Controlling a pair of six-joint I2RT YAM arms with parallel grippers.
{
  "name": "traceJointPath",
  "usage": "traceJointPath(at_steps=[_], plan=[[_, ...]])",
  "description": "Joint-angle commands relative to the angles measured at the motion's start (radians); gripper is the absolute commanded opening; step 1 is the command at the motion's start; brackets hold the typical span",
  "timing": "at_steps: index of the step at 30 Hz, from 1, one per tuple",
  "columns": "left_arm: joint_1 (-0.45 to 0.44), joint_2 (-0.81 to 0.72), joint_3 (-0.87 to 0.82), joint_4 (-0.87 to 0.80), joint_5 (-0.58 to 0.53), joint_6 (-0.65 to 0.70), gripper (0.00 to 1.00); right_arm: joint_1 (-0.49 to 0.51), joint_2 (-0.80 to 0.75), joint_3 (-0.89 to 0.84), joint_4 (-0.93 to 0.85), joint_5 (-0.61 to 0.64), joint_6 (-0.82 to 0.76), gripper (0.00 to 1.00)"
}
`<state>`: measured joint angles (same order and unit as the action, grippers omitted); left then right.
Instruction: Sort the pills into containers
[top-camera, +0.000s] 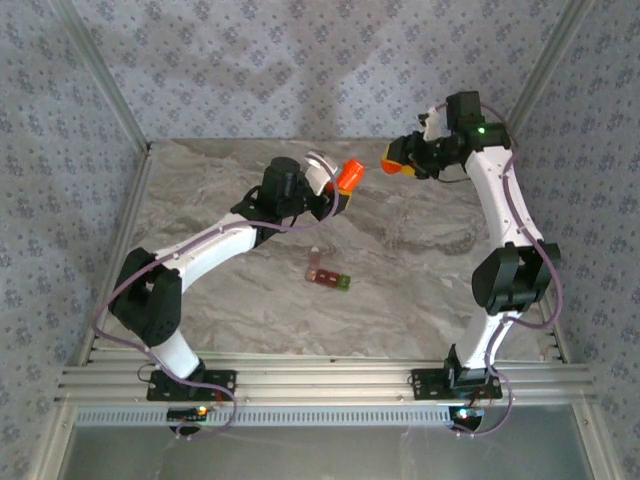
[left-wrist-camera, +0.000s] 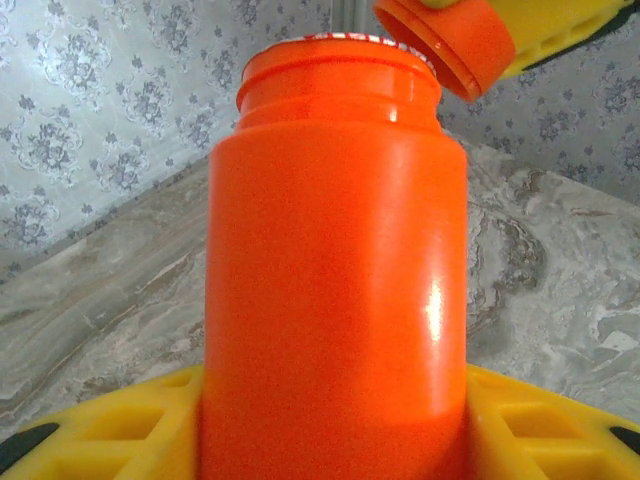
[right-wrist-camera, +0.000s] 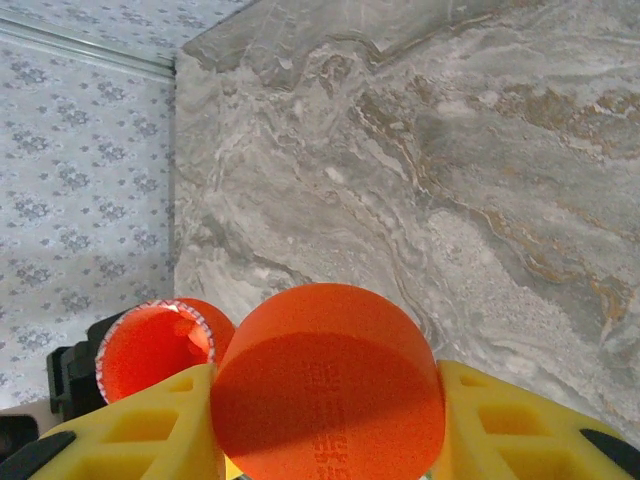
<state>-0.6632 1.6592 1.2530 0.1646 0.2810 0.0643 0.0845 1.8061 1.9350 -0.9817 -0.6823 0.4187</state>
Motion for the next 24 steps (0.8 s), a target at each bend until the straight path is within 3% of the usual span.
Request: traceJointPath(at_steps=[1,13,24], plan=[[0.009,0.029,-0.012,0.08,0.047,0.037,0.0,-0.002,0.042,0.05,0.0,-0.045,-0.007,0.39],[0.056,0.051,0.022,0.041,0.132,0.095,0.0,0.039,0.189,0.295,-0.121,-0.154,-0.082,0.38],[0.062,0.099,0.068,0.037,0.149,0.132,0.0,0.045,0.201,0.286,-0.192,-0.259,-0.167,0.39]])
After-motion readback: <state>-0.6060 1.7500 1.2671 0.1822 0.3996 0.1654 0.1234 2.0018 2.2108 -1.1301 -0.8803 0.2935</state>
